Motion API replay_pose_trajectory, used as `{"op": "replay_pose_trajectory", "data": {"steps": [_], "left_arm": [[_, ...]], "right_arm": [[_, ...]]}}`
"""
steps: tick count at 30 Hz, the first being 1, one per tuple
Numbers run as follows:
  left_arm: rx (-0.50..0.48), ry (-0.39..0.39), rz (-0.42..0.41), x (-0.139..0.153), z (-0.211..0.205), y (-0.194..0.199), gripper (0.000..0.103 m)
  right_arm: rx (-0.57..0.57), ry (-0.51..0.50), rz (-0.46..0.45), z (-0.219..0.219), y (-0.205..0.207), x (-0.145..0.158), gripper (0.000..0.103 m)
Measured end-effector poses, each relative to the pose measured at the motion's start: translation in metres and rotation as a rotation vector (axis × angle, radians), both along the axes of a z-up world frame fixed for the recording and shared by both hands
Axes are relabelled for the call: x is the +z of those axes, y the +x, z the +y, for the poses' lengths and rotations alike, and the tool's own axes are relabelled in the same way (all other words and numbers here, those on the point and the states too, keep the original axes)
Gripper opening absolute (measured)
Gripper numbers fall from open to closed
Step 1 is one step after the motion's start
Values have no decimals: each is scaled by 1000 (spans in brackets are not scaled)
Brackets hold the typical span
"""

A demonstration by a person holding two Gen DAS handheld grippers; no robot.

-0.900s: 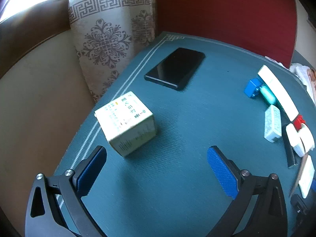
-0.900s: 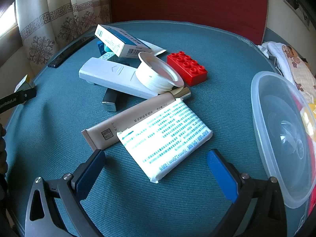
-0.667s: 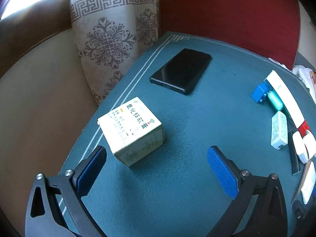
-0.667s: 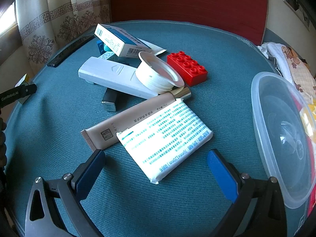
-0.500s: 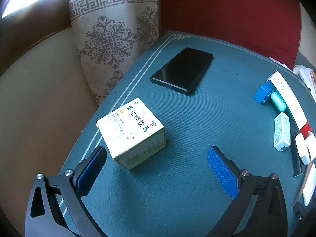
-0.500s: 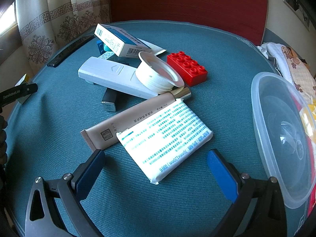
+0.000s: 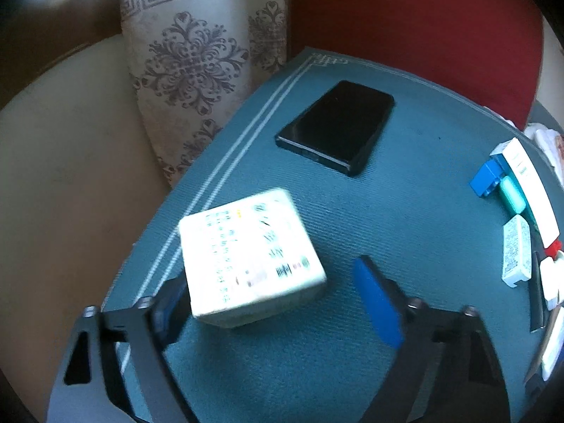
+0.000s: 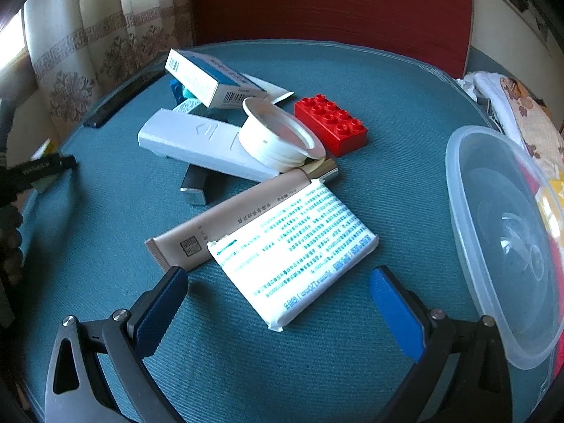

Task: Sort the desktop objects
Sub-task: 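Grasp the white-yellow ointment box with left tool while right tool grasps the tissue packet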

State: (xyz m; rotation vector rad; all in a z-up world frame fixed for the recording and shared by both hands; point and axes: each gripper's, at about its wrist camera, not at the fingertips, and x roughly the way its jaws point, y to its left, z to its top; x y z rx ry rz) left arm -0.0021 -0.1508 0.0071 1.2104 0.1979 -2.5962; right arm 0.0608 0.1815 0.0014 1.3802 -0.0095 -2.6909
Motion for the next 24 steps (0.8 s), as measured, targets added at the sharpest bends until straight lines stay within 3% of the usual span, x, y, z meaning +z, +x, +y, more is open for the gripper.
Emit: {"op": "replay_pose_trajectory", "data": {"steps": [5,13,20,24], "left_arm": [[-33,-17,19,4,6,1,54],[-85,-15,21,6,20,5,54],[-145,-2,32,14,42,12,54],[-194,6,40,19,58,18,54]], "right_arm": [[-7,-38,10,3,-3,3,103],[7,-4,10,2,-7,2,93],[10,12,35,10,-4,2,69],[17,-10,44,17,-1,3,64]]}}
